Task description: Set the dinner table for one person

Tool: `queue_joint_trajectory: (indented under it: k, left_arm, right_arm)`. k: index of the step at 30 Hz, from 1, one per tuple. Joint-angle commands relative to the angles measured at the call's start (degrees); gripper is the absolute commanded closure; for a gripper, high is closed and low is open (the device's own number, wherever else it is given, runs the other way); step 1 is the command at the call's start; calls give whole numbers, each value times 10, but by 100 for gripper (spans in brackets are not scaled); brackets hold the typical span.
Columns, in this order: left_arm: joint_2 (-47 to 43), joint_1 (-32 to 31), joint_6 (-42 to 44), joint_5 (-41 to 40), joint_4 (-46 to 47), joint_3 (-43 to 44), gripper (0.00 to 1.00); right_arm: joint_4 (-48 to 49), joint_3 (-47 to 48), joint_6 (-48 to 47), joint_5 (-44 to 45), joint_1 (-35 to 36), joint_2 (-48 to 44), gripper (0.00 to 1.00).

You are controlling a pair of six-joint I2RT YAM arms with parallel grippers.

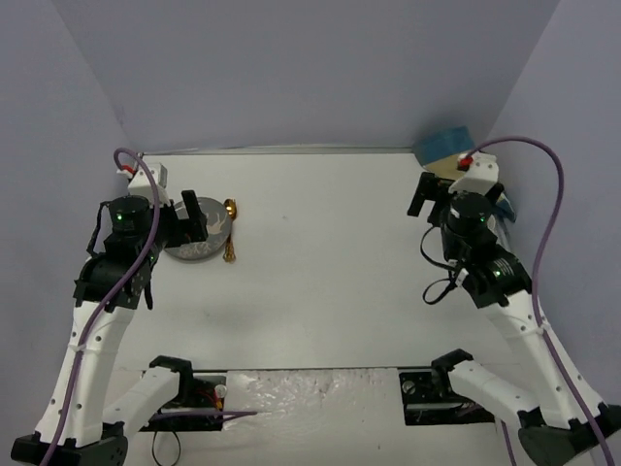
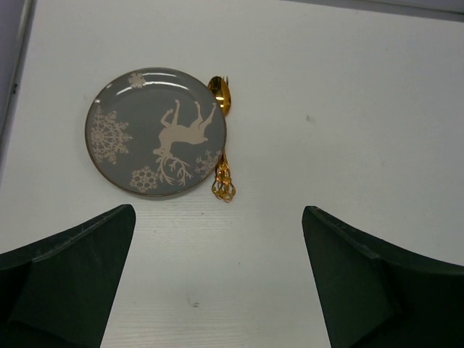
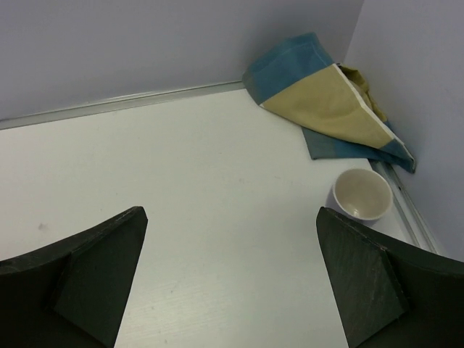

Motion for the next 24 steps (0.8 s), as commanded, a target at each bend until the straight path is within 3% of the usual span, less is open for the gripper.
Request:
queue_joint_trajectory:
  k: [1, 10, 24]
  left_arm:
    - [21, -8, -19, 24, 85, -22, 3]
    - [28, -15, 3, -7, 190, -102, 3]
    - [75, -16, 21, -66, 147, -99, 3]
  right_arm:
    - [43, 100, 22, -67, -94, 143, 0]
    - [158, 239, -27, -143, -210, 402, 0]
    - [344, 357, -192, -234, -304, 668, 0]
